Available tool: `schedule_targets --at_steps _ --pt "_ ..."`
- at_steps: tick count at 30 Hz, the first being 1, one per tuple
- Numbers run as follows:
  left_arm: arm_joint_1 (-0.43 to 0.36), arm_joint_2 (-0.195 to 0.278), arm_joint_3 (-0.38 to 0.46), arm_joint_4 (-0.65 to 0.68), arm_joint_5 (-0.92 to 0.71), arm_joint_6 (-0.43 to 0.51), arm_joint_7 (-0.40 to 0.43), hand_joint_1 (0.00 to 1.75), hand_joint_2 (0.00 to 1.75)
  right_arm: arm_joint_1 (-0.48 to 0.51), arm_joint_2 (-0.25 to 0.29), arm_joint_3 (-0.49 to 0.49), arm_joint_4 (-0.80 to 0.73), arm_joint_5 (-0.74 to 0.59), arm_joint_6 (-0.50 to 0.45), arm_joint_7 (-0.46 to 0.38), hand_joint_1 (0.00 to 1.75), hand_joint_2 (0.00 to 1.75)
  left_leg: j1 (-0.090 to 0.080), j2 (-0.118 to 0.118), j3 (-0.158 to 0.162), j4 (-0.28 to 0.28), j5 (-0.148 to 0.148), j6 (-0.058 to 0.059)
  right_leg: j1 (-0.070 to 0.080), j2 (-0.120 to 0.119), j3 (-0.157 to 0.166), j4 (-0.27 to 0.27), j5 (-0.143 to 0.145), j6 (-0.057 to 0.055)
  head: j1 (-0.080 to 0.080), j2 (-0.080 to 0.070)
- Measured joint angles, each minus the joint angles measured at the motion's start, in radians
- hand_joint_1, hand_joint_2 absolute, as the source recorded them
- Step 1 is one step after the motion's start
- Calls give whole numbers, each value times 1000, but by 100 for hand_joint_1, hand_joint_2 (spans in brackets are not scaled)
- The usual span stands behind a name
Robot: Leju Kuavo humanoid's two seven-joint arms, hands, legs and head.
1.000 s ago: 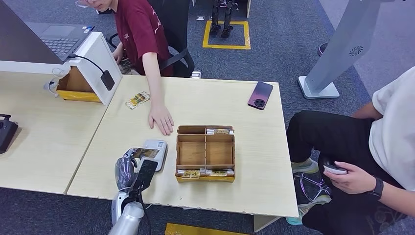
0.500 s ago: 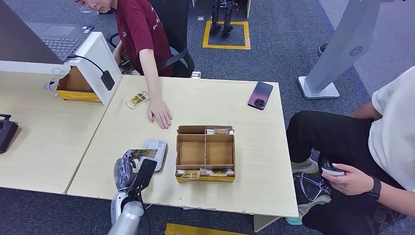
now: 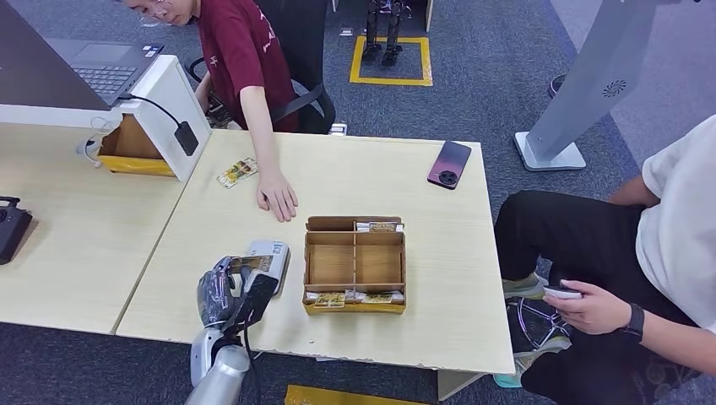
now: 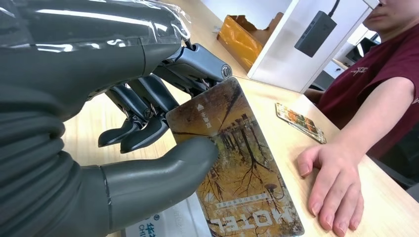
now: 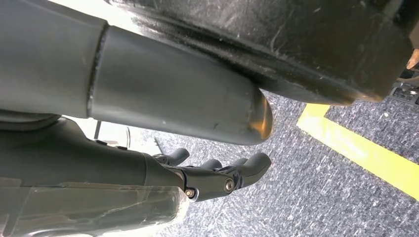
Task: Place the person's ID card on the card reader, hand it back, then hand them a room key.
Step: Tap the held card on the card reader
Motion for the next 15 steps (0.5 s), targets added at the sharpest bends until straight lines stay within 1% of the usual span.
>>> schedule_targets --at_steps 15 --pt "-41 0 34 88 -57 7 34 175 175 -3 0 0 0 6 4 0 0 0 0 0 3 0 0 0 0 -1 3 0 0 0 0 0"
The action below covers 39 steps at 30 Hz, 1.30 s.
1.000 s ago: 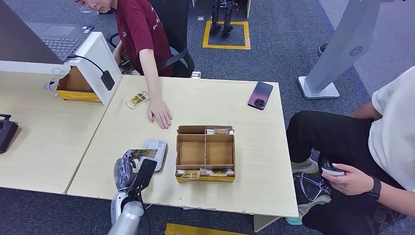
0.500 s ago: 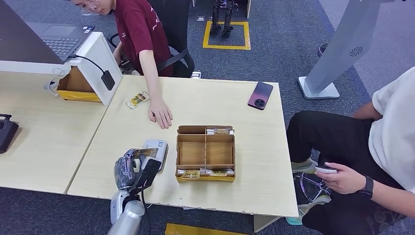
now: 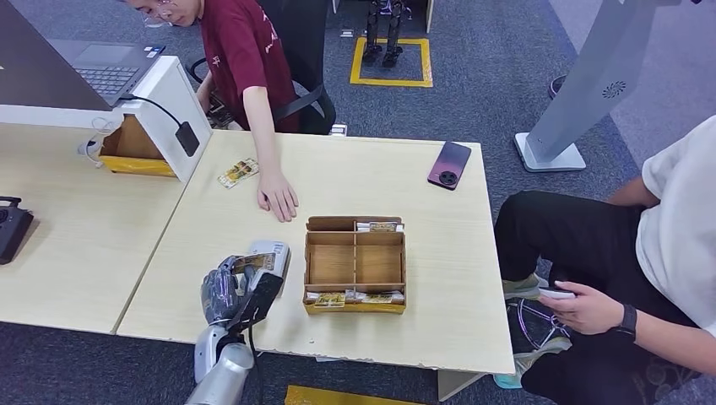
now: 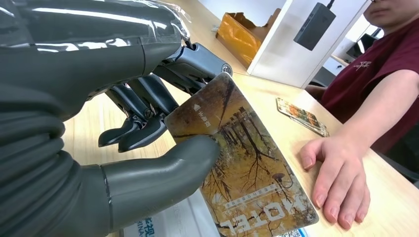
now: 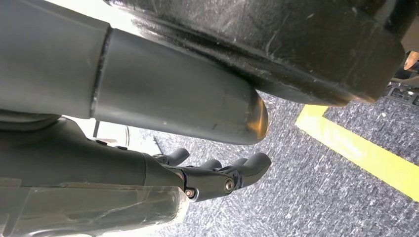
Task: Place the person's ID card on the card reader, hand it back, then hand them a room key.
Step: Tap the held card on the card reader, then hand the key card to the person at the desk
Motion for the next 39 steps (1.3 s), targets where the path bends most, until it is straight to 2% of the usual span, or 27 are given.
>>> schedule_targets --at_steps 19,31,34,39 --pt "-7 1 18 39 -101 1 60 175 175 -5 0 0 0 8 4 4 0 0 0 0 3 0 1 1 0 -1 4 0 0 0 0 0" --pt "-19 6 26 65 -109 1 73 175 175 -6 0 0 0 15 5 4 0 0 0 0 7 0 1 1 0 -1 7 0 0 0 0 0" --pt "-26 7 26 81 -78 1 62 175 175 -6 0 0 0 15 4 4 0 0 0 0 7 0 2 1 0 -1 8 0 0 0 0 0" --pt "-57 11 26 156 83 -16 -9 175 175 -6 0 0 0 13 2 0 0 0 0 -2 8 0 2 1 0 -3 9 0 1 0 0 0"
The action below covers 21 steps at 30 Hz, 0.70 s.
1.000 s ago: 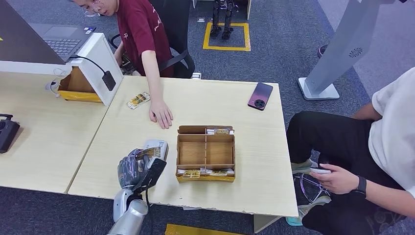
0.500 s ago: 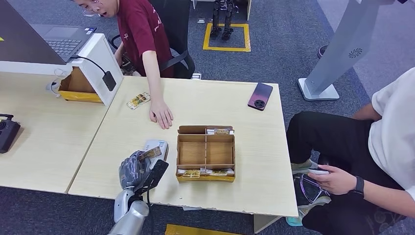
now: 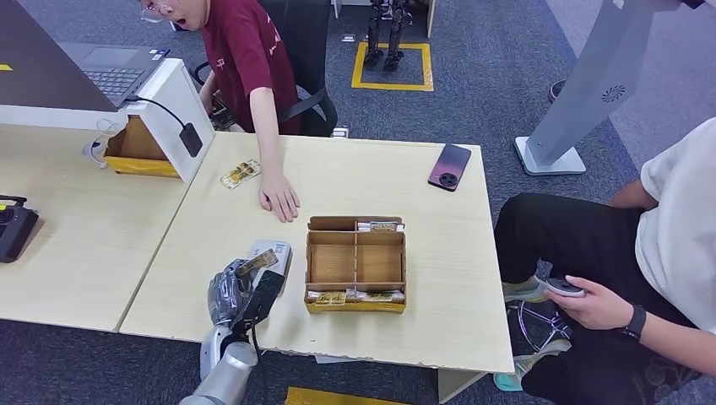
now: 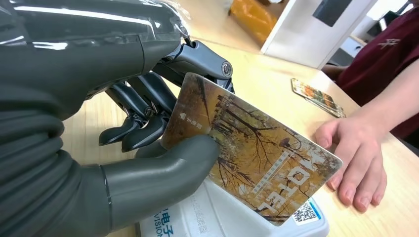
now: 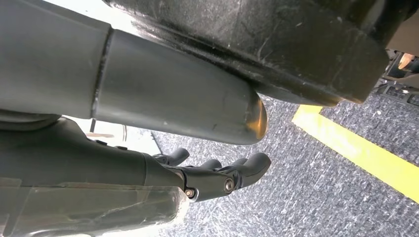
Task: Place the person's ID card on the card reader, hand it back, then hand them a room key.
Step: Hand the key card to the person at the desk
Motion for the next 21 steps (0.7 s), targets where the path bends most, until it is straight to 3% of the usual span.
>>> schedule_targets --at_steps 4,8,13,21 --pt "-11 1 -29 13 168 -87 -3 175 175 2 0 0 0 -8 -3 -6 0 0 0 -2 2 0 0 0 0 -2 3 0 0 0 0 0" --pt "1 8 -112 -27 329 -193 26 175 175 4 0 -3 0 -14 -5 -12 0 0 -1 -3 3 0 1 0 0 -3 4 0 0 0 0 0" --pt "29 23 -214 -85 409 -209 56 175 175 6 0 -5 0 -13 -6 -15 0 0 -1 -3 2 0 2 1 0 -3 3 0 2 0 0 0" --pt "48 42 -287 -112 418 -195 74 175 175 6 0 -9 0 -12 -6 -15 0 0 -1 -3 1 0 2 1 0 -3 1 0 2 1 0 0"
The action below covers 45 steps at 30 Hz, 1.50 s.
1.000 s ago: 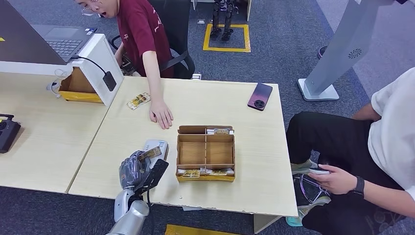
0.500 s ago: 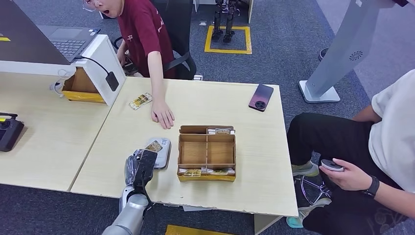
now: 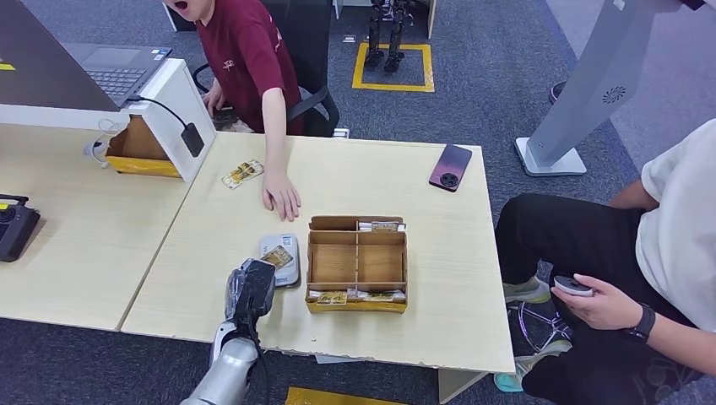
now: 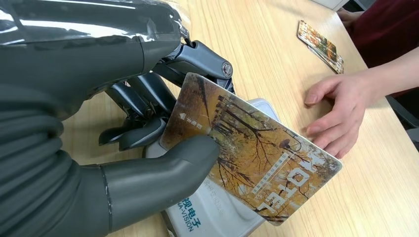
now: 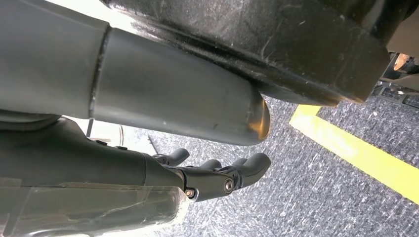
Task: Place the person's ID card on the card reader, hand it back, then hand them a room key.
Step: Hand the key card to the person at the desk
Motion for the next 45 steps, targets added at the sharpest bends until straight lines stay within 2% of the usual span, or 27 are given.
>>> schedule_targets --at_steps 13,21,29,45 --pt "3 28 -86 -6 -16 53 38 175 175 1 0 -11 0 3 1 -6 0 0 0 0 -1 0 0 0 0 0 -2 0 0 0 0 0" --pt "-27 74 -133 -18 -75 57 98 175 175 0 0 -11 0 14 3 -6 0 0 0 1 -2 0 1 -1 0 1 -3 0 1 -1 0 0" --pt "-47 114 -138 -20 -92 51 122 175 175 1 0 -13 0 15 4 -6 0 0 1 2 -3 0 1 -1 0 2 -5 0 1 -1 0 0" --pt "-134 147 -249 77 -395 95 277 175 175 -3 0 -14 -3 35 16 0 0 0 0 2 -5 0 1 -1 0 2 -6 0 2 0 0 0"
